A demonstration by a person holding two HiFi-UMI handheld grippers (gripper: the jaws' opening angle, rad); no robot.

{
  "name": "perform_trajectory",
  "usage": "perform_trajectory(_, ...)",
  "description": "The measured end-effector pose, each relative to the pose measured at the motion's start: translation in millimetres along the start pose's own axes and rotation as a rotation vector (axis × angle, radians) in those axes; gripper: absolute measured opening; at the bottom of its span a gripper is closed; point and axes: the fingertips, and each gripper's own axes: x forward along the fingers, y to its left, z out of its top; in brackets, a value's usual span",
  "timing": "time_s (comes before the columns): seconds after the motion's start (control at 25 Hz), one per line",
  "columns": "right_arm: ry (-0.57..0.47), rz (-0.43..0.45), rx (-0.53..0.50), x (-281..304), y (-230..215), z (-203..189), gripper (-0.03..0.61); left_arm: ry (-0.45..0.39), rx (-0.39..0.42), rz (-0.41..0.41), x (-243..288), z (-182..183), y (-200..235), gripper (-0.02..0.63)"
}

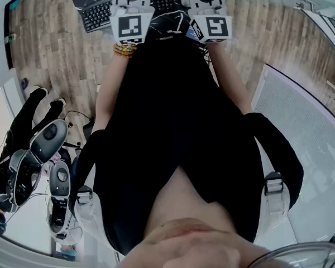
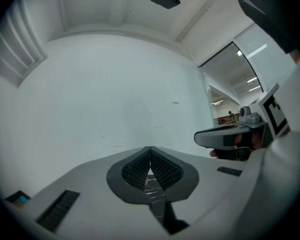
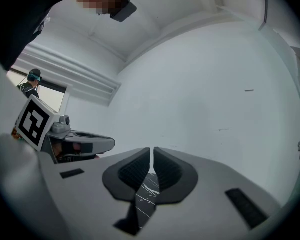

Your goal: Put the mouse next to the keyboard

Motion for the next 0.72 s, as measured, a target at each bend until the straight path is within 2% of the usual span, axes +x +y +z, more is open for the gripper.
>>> perform_trajectory(0.72, 0.014, -0.015, 0.008, -2.2, -8.6, -3.0, 0.043, 0.007, 0.000, -0.002, -1.3, -3.2, -0.5, 0.014)
